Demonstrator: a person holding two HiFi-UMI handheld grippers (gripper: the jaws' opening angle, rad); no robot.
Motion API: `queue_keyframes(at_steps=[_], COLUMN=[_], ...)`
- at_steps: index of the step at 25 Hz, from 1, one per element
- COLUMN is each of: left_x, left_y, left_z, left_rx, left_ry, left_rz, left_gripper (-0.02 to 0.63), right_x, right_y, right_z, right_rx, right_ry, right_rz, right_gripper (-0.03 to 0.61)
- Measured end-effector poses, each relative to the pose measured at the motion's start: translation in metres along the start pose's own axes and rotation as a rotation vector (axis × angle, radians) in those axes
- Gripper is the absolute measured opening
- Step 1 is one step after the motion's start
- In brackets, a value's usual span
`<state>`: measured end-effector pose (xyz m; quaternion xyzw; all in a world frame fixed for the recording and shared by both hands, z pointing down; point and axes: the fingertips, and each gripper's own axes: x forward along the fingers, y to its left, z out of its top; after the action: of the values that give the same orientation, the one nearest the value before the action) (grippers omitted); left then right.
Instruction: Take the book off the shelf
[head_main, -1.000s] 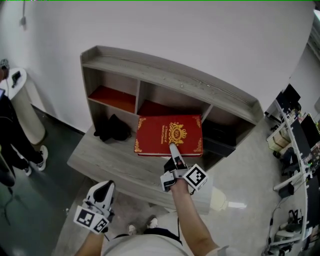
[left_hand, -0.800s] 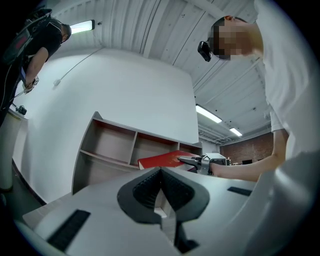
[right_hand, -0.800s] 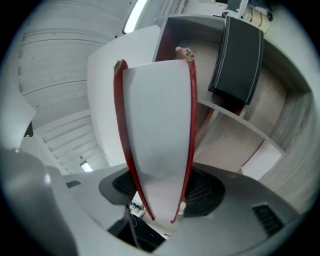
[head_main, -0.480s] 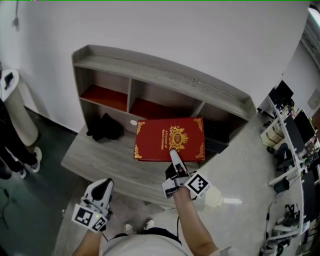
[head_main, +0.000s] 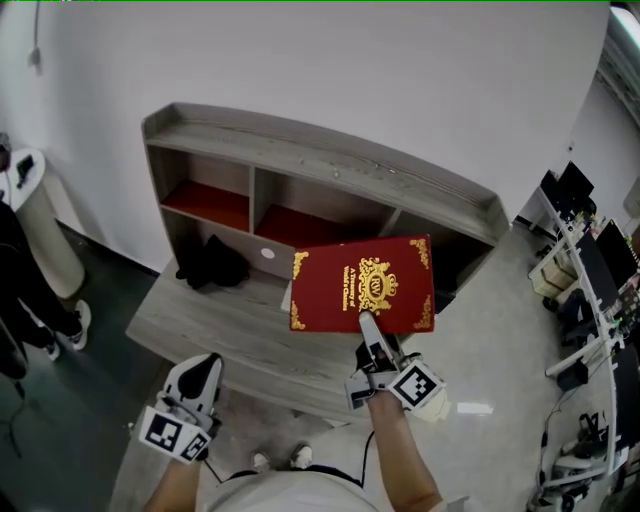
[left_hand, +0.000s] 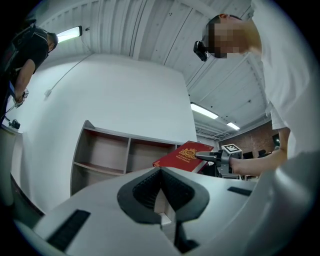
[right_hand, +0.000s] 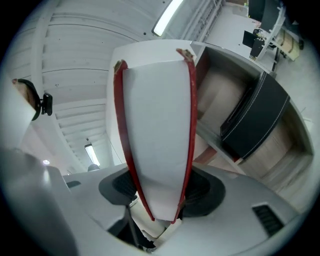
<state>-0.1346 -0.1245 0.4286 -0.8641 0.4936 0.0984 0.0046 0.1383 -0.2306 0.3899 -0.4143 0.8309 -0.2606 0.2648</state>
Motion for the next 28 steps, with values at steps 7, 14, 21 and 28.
queue_keyframes(at_steps=[7, 14, 21, 28], left_x=[-0.004, -0.005, -0.015, -0.051], left_y=[0.003, 0.001, 0.004, 0.012], left_z=[0.008, 0.012, 0.023, 0.024], left_rx=[0.022, 0.049, 0.111, 0.133], left_ry=[-0.003, -0.001, -0.011, -0.009], left_rz=[0.026, 0.042, 0.088, 0.203], left_gripper=[0.017, 0.017, 0.017, 0.017], right_x=[-0.032, -0.067, -0.107, -0.157], right_y=[0.001, -0.001, -0.011, -0.024], right_z=[0.033, 0.059, 0.072, 0.079], right_rx=[-0.102, -0.164, -0.266, -0.425], right_ry=[-0.036, -0.075, -0.097, -0.081], right_rz=[-0.031, -0.058, -0.149, -0.293], right_gripper=[0.258, 0.258, 0.259, 0.259])
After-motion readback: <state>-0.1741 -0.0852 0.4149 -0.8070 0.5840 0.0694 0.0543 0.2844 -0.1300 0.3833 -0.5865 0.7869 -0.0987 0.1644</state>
